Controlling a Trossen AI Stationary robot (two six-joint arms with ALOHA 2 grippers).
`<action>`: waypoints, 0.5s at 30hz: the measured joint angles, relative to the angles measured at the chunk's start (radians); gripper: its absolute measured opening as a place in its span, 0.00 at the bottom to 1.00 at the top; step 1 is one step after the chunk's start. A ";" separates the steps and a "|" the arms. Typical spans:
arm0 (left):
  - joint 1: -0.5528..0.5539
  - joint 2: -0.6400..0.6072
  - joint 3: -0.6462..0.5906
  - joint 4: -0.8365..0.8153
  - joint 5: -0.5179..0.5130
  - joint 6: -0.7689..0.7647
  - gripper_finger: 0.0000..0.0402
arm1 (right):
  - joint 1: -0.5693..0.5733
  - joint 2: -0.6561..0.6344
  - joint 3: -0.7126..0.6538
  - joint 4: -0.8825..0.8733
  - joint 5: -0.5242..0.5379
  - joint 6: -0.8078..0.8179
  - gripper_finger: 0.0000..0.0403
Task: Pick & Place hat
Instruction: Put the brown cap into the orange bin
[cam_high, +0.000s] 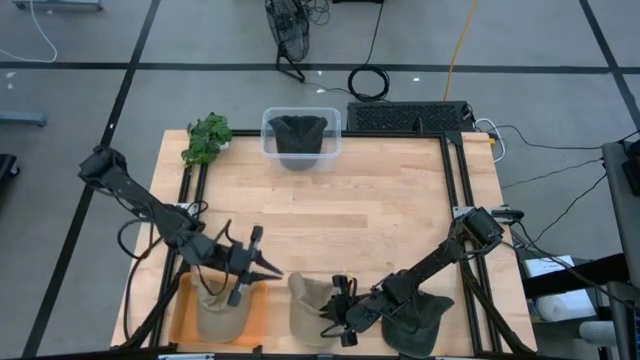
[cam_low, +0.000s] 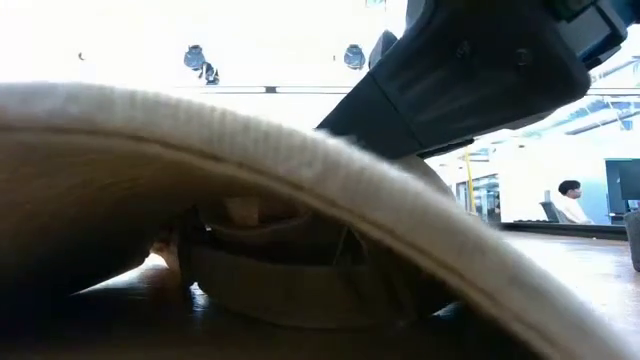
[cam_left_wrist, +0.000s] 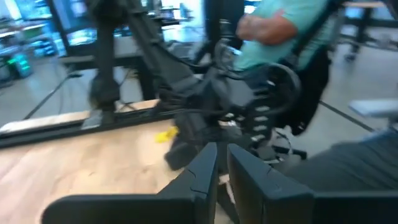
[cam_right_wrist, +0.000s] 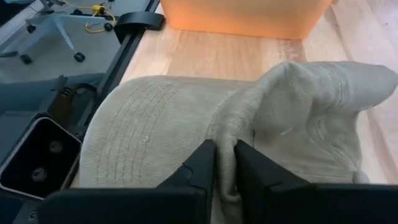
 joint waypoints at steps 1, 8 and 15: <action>0.000 0.007 0.000 0.008 0.016 0.018 0.12 | 0.000 -0.004 0.000 -0.006 0.014 -0.007 0.08; 0.001 0.064 0.000 0.060 0.030 0.063 0.12 | -0.002 -0.075 -0.002 -0.039 0.043 -0.083 0.01; 0.000 0.119 0.013 0.048 0.072 0.072 0.12 | -0.002 -0.156 -0.002 -0.062 0.041 -0.157 0.00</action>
